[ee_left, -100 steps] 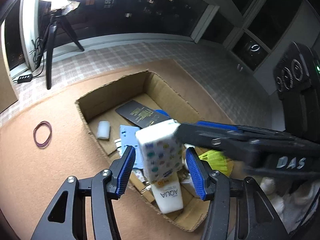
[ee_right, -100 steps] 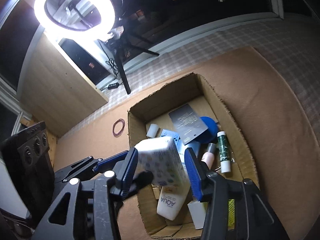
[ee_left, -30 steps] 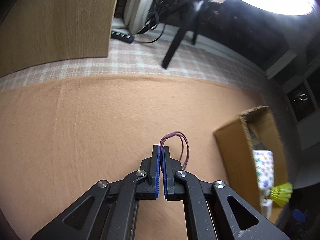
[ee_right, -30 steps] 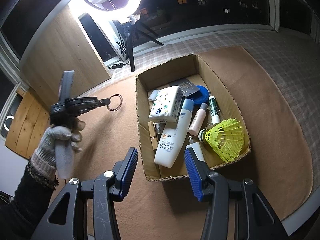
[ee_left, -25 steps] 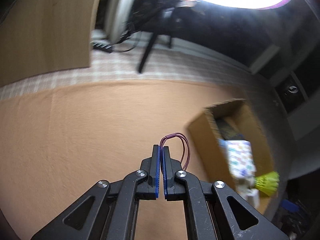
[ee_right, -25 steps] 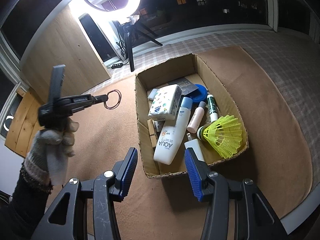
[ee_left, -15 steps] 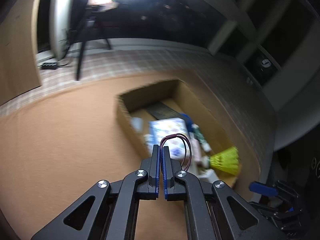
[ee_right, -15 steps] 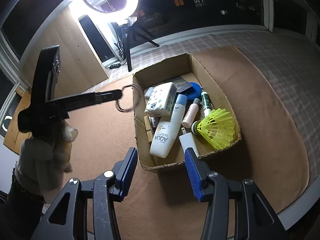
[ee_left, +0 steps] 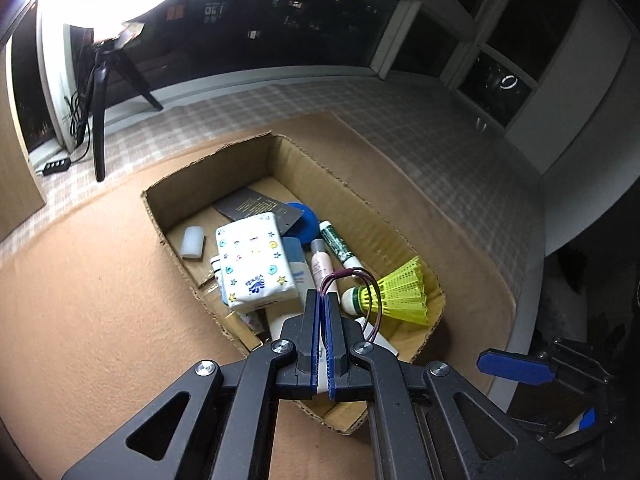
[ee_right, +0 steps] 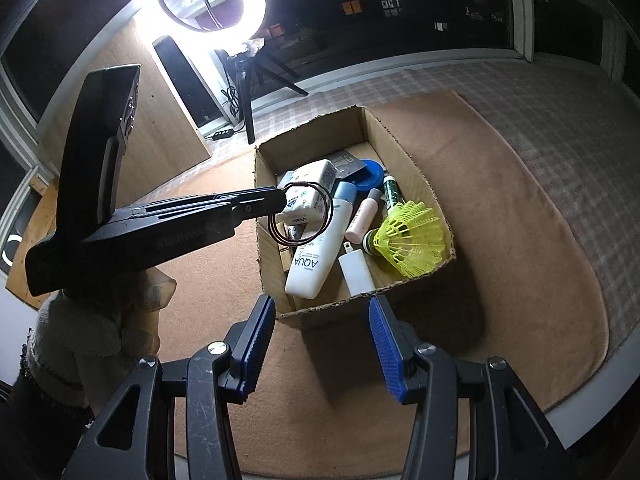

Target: Organize objects

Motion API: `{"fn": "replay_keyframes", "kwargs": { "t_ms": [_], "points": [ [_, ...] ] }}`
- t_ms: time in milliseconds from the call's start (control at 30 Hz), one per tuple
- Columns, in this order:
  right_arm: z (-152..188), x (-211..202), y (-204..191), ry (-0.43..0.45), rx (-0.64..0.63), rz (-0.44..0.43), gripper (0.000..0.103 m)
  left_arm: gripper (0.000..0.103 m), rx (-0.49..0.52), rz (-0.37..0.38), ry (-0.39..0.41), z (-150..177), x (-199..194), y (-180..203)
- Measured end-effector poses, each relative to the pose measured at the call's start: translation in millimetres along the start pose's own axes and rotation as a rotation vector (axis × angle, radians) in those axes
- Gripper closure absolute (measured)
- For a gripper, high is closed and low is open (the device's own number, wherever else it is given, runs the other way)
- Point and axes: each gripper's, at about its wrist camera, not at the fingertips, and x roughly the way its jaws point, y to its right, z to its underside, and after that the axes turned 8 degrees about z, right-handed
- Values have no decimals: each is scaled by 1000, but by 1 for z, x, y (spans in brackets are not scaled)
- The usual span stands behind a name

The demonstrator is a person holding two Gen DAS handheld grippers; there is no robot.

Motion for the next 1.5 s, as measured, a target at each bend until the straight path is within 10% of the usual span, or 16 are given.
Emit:
{"fn": "replay_keyframes", "kwargs": {
  "t_ms": [1000, 1500],
  "points": [
    [0, -5, -87, 23, -144, -49, 49, 87, -79, -163, 134, 50, -129, -53],
    [3, 2, -184, 59, -268, -77, 36, 40, -237, -305, 224, 123, -239, -123]
  ]
}}
